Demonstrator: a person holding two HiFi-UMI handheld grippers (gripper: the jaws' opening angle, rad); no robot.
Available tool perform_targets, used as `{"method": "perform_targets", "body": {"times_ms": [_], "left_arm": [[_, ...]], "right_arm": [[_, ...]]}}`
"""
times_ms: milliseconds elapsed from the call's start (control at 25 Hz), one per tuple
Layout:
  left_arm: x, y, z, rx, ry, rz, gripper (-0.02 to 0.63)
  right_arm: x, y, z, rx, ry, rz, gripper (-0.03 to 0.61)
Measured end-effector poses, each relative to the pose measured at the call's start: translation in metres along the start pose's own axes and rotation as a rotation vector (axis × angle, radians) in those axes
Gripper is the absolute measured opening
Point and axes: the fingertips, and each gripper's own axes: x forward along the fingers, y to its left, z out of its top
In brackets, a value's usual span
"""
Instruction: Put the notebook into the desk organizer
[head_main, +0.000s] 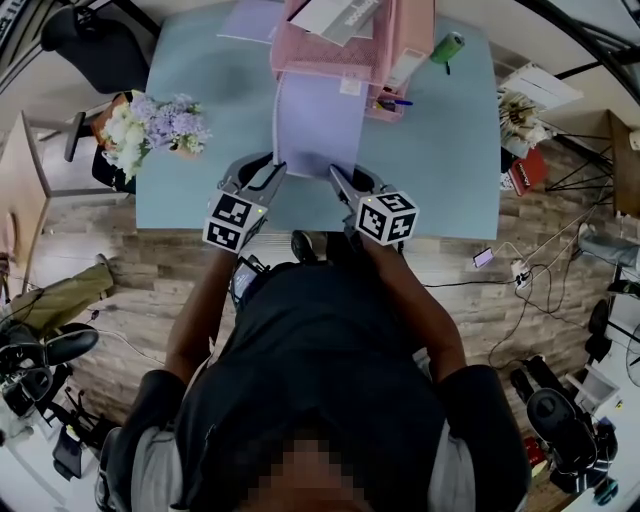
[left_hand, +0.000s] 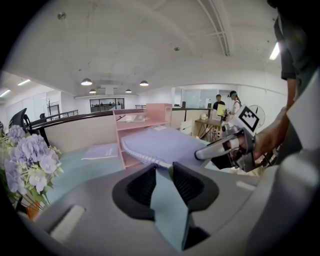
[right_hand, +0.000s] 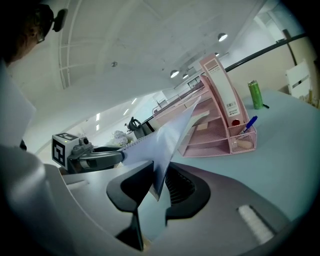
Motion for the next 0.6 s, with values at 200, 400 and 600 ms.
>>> {"method": "perform_targets", "body": {"times_ms": [200,400,600], "left_arm": [[0.010,0.009,0.002,-0.013,0.003,0.004,0.166],[0.020,0.014,0.002,-0.026,0.008,0.006,0.166],[0.031,0.020,0.002,-0.040,0.016,0.004,0.166]], "right_arm": [[0.008,-0.007,0.008,-0.002,0.008,-0.003,0.075],[0.013,-0.015,0.013,0.008,0.017,-0.013,0.075],[0.018,-0.025,0.018,0.021,0.026,-0.023,0.074]]}}
